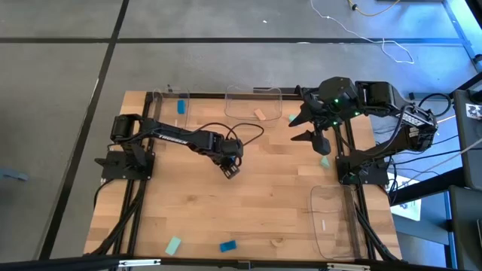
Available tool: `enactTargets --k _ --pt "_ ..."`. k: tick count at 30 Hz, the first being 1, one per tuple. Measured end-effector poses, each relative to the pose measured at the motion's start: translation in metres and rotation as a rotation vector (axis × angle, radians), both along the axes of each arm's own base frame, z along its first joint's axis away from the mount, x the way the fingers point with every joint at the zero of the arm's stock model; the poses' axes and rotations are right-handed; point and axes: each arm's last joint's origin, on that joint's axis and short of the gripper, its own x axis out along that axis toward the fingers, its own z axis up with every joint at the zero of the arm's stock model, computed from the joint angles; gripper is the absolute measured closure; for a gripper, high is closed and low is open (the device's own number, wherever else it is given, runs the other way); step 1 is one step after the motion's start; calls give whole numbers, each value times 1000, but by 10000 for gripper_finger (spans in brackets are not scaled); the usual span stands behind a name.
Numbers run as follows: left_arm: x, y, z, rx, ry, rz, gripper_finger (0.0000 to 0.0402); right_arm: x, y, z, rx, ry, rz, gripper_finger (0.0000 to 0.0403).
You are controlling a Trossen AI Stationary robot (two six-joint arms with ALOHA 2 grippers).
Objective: Sort & place blocks by color
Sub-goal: Put the top blue block into the top left transparent bin
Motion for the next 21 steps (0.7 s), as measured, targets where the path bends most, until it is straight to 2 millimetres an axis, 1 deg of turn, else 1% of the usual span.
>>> enactTargets --k 5,10,16,18,21 --pt "0 -1 0 -29 -1 -10 277 0 0 0 1 0 0 179" --pt "-4 1 -1 -33 45 -5 277 0 0 0 3 0 -3 179" --pt "-5 2 -1 19 53 5 277 0 0 0 3 0 -3 179" --pt "-4 4 -1 12 48 14 272 0 0 0 0 0 0 180" --pt "-4 8 -1 -32 45 26 255 0 0 0 2 0 -2 179"
